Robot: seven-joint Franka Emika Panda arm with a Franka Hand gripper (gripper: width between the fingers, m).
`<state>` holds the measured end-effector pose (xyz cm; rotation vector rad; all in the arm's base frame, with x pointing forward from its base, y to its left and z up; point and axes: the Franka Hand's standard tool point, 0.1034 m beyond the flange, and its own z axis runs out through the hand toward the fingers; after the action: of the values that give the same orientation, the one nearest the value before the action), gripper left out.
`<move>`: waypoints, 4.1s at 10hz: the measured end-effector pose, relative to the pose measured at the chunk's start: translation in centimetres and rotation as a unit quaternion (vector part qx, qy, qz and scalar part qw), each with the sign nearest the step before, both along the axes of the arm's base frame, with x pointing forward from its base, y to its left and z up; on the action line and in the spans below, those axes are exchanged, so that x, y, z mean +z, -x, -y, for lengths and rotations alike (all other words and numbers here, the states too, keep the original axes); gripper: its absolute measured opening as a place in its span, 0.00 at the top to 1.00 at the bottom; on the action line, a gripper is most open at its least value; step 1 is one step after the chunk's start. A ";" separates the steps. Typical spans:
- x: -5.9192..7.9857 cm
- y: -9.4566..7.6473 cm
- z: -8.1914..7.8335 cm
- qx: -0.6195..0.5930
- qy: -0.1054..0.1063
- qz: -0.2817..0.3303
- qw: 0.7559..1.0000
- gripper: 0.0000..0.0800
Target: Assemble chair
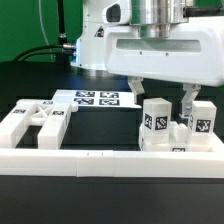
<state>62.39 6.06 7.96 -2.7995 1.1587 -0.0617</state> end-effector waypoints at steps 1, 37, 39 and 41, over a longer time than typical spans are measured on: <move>0.0 0.0 0.1 0.041 0.003 0.003 0.999 0.19; -0.4 0.6 0.5 -0.218 -0.019 -0.037 0.975 0.29; -0.4 0.7 0.4 -0.140 -0.015 -0.031 0.990 0.20; -0.5 0.7 0.5 -0.051 -0.009 -0.023 0.998 0.19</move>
Offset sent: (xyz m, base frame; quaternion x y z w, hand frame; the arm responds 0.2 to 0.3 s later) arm 0.0004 0.0039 -0.0001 -0.0222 -0.0200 -0.2996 0.9536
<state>61.69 5.53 7.50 -2.7375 1.3050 0.0047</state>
